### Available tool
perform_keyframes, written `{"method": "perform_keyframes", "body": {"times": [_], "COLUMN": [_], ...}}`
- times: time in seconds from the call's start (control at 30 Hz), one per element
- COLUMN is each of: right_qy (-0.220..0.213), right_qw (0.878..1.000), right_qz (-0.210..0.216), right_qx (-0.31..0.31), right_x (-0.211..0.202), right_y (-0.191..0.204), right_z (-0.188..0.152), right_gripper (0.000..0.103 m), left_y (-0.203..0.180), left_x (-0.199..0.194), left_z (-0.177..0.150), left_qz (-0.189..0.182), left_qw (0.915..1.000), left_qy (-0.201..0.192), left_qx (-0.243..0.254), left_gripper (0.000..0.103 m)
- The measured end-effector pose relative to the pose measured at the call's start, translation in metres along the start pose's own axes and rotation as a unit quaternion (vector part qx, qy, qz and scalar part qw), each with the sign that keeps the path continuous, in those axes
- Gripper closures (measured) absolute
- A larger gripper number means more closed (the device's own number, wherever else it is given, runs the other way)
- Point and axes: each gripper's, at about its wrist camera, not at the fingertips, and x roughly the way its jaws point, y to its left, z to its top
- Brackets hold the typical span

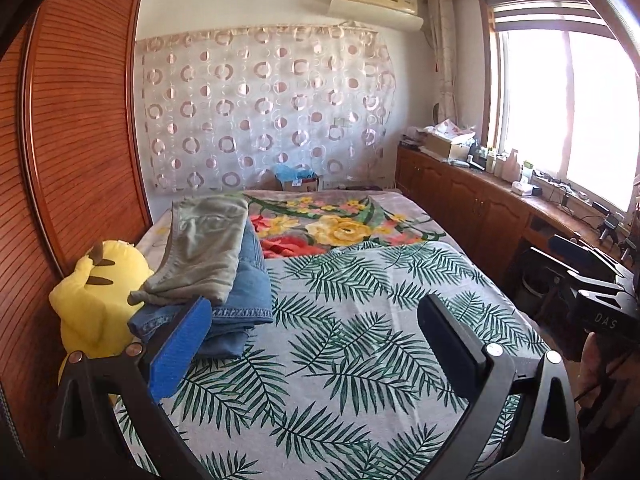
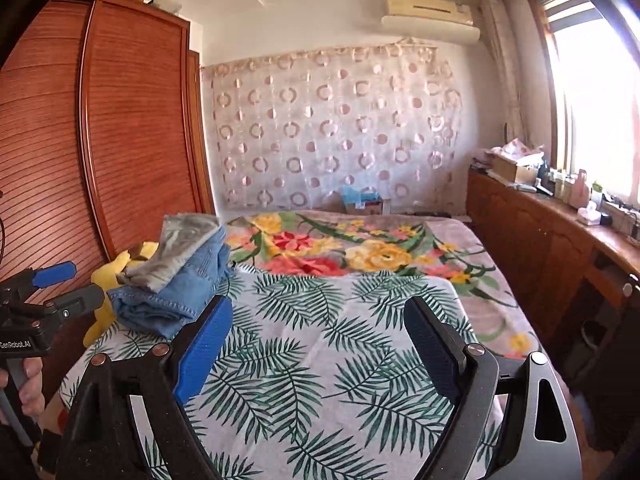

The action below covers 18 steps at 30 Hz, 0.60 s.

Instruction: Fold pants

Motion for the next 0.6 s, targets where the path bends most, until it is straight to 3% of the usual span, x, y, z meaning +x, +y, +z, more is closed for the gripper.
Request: {"method": "perform_keyframes", "body": {"times": [0.6], "right_qy": [-0.020], "right_qw": [1.000], "right_qz": [0.001], "right_qx": [0.005], "right_x": [-0.008], "right_y": [-0.010], "right_z": [-0.018], "right_gripper": [0.014], "left_y": [-0.008], "left_x": [-0.013], "left_z": [0.004], "left_qz": [0.006], "left_qw": [0.9999], "left_qy": [-0.013], "left_qx": [0.005], "left_gripper": [0.000]}}
